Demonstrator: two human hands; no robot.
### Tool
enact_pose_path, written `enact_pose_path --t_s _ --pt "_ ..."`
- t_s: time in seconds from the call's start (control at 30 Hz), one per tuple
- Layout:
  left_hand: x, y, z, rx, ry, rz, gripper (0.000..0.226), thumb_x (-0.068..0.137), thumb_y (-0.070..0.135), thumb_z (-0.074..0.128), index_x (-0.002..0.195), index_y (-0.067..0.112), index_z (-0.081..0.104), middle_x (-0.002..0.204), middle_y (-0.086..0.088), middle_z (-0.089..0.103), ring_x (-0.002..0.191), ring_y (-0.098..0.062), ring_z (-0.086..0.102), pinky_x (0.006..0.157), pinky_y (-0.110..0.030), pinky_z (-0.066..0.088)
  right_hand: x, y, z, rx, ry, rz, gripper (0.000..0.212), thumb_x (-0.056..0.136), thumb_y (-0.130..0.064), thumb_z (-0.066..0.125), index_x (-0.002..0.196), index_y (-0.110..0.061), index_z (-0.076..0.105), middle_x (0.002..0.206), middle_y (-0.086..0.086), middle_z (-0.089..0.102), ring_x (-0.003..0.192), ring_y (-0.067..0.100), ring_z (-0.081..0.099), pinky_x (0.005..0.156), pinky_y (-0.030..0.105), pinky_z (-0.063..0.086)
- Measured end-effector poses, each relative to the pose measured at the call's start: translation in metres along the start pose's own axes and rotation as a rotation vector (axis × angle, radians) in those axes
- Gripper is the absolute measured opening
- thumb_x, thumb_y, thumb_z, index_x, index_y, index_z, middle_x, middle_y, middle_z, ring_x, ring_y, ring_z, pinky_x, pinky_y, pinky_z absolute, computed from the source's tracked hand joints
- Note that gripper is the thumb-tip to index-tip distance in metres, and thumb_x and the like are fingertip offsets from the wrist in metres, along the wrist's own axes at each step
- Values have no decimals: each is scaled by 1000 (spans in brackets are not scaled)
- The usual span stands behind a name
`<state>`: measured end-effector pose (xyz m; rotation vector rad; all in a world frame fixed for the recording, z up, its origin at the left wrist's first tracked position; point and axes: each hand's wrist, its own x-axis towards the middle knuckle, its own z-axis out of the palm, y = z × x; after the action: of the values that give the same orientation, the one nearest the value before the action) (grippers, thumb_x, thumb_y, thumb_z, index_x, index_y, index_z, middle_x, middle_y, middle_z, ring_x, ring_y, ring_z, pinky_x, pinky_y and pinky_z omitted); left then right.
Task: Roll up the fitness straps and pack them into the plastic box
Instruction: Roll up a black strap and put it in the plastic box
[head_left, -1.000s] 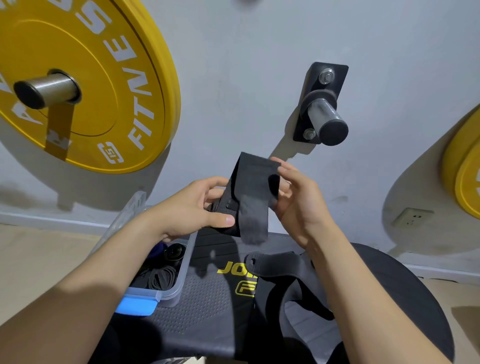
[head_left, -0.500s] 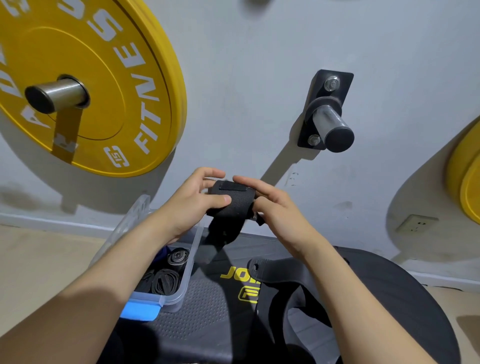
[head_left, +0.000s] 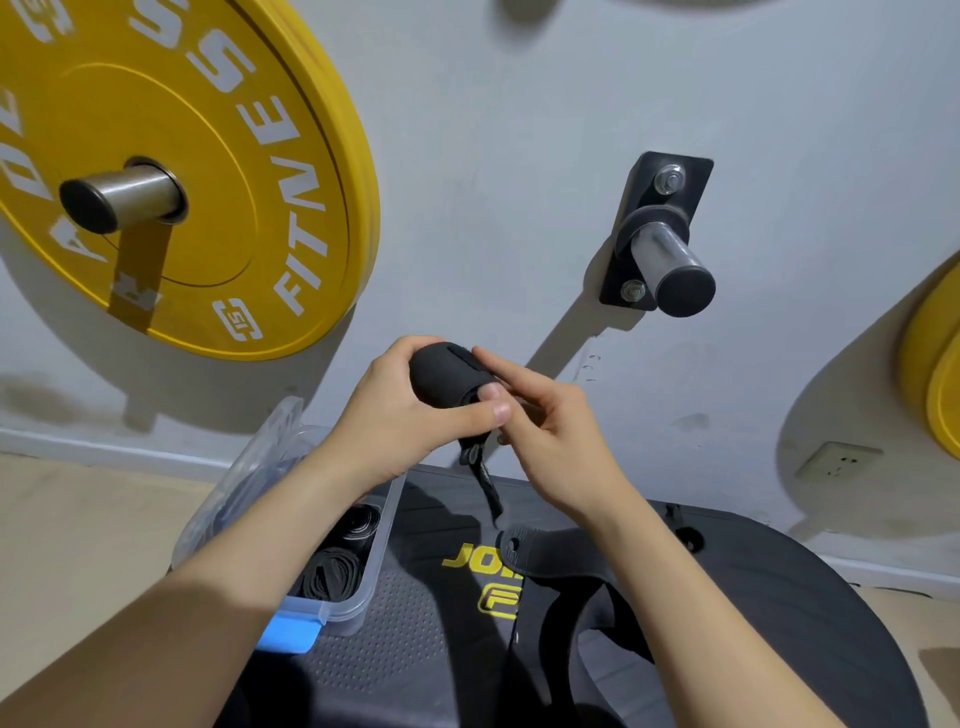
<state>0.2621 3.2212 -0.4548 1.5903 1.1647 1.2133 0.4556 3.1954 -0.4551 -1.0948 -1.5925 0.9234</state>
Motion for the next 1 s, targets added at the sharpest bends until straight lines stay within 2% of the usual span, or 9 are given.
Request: enact_pose_path --t_s 0.1,0.2,0.27,0.4,0.5,0.6,0.73,0.9,1.0 --pt "1 4 -6 12 -49 17 72 54 66 102 114 39 75 109 12 80 102 -10 78 85 -33 67 1 4 -7 67 -30 -40 29 106 -30 66 133 -37 76 73 4 54 65 39 43 68 42 36" --pt "1 7 -12 28 -82 19 62 56 53 103 111 35 78 109 7 81 102 -14 79 92 -41 66 0 0 -13 100 -47 -69 25 109 -15 62 126 -24 78 100 -15 80 87 1 72 84 20 54" --pt "-1 9 -14 51 -107 11 62 56 46 103 112 32 79 108 6 82 102 -15 79 93 -42 66 0 -2 -14 -61 41 -105 23 108 -13 63 120 -19 82 107 -13 82 103 1 75 91 20 53" --pt "-1 15 -11 -71 -55 7 55 58 40 98 107 22 82 102 -2 83 97 -21 81 88 -36 66 1 -5 -18 -483 348 -206 19 107 -15 63 103 -18 81 86 -6 80 78 14 69 73 28 50" --pt "1 18 -4 -142 96 39 44 59 43 96 100 30 84 99 1 84 96 -18 80 83 -30 65 -2 -7 -11 -624 330 -220 21 105 -28 53 102 -15 69 83 8 74 78 37 66 66 45 49" --pt "2 17 7 -140 246 33 41 61 49 94 96 31 83 94 4 83 91 -15 80 77 -30 64 -8 -9 14 -539 186 -212 8 105 -30 50 97 -29 48 84 0 65 75 29 54 63 41 39" --pt "2 10 14 -81 305 -53 49 64 60 89 99 27 80 93 7 82 92 -16 79 83 -45 66 -9 -7 26 -413 187 -263 25 103 -13 60 96 -29 41 76 -21 53 65 9 49 61 20 32" --pt "-2 13 29 43 308 -154 65 62 80 71 103 29 65 101 10 71 91 -1 70 69 -27 52 -10 -11 35 -307 251 -178 45 77 -35 80 84 -33 36 73 -17 61 67 4 61 54 13 37" --pt "-3 16 36 30 172 -146 75 62 86 69 110 32 49 110 13 63 88 17 65 64 -15 52 -7 -9 29 -275 338 -177 44 82 -23 78 82 -24 34 62 -11 51 56 11 47 49 15 31"
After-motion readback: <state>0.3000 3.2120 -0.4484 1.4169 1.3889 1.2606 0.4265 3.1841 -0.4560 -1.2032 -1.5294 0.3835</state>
